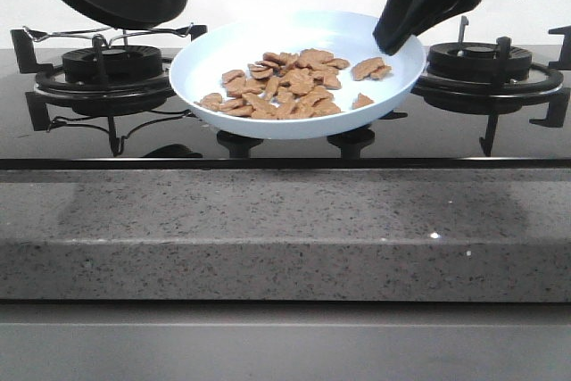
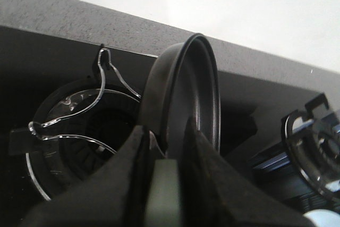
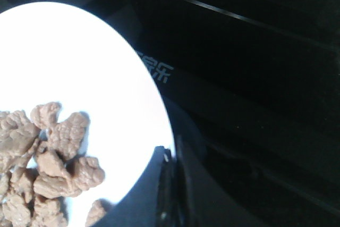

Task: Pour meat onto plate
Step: 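Return the empty pan to its burner with the left gripper and release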

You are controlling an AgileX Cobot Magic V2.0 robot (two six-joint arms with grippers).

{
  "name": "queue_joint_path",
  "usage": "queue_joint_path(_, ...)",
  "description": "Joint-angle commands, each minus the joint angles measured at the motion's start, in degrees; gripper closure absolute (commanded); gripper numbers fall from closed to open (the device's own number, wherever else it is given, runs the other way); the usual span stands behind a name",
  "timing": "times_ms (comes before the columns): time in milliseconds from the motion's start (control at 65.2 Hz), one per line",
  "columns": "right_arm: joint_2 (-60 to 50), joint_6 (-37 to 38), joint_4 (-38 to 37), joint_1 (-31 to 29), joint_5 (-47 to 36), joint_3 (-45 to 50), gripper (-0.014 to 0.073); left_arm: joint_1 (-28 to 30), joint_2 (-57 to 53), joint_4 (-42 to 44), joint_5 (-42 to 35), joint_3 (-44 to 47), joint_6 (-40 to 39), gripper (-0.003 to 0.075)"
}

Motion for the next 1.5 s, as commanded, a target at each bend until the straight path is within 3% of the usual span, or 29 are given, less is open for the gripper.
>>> queue_joint_path(0,-2.61,-0.52,1.79,-0.16,-2.58,-1.48,0.0663,2.07,-0.81,-8.91,-0.41,-2.31,-0.16,0.0741)
queue_joint_path(491,-2.61,-0.52,1.79,-0.16,-2.58,-1.48,0.0663,5.37,10.24,-32.23,1.38,-2.31,-0.16,0.0741)
queue_joint_path(1028,-2.61,-0.52,1.79,-0.16,-2.52,-1.48,0.0663,9.83,17.76,-31.28,14.82,-2.31,-0.35,0.0734)
queue_joint_path(1120,-2.61,-0.52,1.79,-0.16,-2.52,-1.48,0.0663,9.83,18.14,-31.24,14.81,-2.31,-0.75,0.068)
queue_joint_path(1197,-2.61,-0.52,1.79,-0.16,-2.52,-1.48,0.0663,9.83,18.14,-31.08,15.63,-2.31,-0.75,0.0586)
queue_joint_path(1397,-2.61,-0.52,1.79,-0.16,-2.52,-1.48,0.0663,10.18,18.14,-30.95,16.94,-2.31,-0.15,0.0216)
queue_joint_path(1489,-2.61,-0.52,1.79,-0.16,-2.57,-1.48,0.0663,11.3,17.8,-29.69,18.98,-3.0,-0.05,0.0171)
